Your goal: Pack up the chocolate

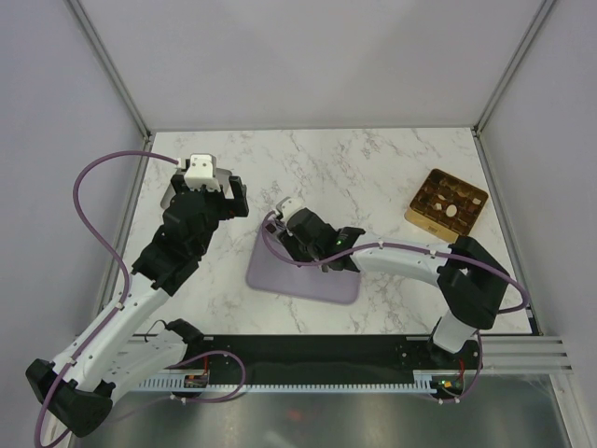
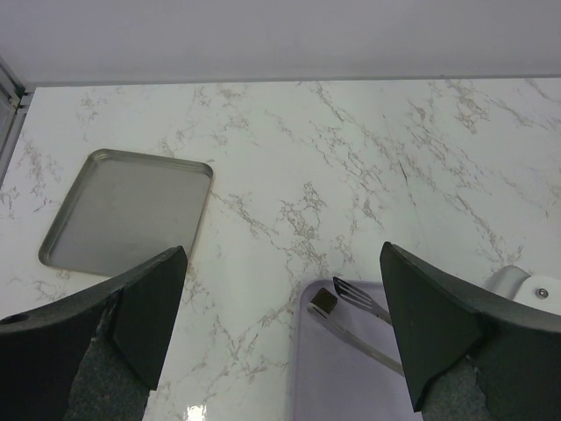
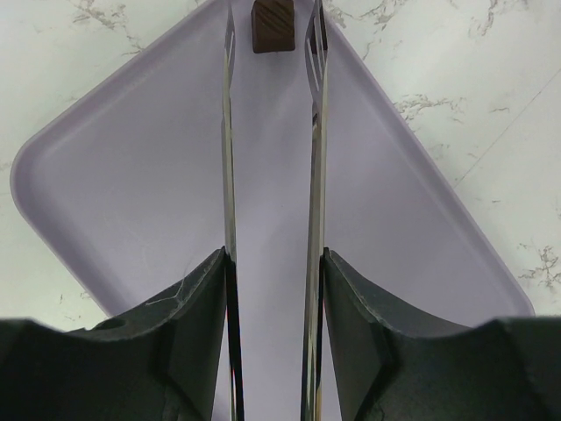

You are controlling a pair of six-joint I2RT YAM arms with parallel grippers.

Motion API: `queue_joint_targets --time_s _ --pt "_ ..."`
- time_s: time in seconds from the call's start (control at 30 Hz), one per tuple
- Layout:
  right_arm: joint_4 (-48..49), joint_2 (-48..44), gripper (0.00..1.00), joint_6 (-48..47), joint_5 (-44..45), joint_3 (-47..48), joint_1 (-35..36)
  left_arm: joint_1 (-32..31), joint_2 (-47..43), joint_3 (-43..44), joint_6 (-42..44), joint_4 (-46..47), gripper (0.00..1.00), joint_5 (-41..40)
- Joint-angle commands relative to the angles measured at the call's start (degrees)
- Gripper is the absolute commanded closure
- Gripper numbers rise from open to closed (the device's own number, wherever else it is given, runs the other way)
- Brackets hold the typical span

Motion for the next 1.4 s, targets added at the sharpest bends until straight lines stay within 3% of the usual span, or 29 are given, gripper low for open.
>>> queue_joint_targets --time_s 0.0,0.3,0.57,1.07,1.23,1.37 --pt "2.65 0.82 0.47 -0.89 1.31 2.61 0.6 0.13 -0.74 1.47 1.99 0.81 0.0 -1.24" --pt "2.82 2.84 0.49 -1.33 2.72 3.4 1.39 0.13 -0.74 1.47 1.99 0.9 0.0 -1.33" --pt "0.9 0.91 0.57 -0.19 5.79 2.96 1.56 0.13 -0.91 1.47 1.9 0.81 0.0 -1.33" --pt "-15.27 -15.24 0.6 7.81 13.08 -0.2 1.3 0.13 -1.35 1.47 1.64 0.9 0.0 -0.89" --pt "-22.2 -19.29 0.6 10.62 15.46 1.55 -4.83 0.13 -1.44 1.38 1.37 0.81 0.0 -0.54" --pt "-24.59 -22.11 0.6 12.99 15.37 0.94 -16.33 0.13 -1.88 1.38 1.29 0.9 0.0 -0.37"
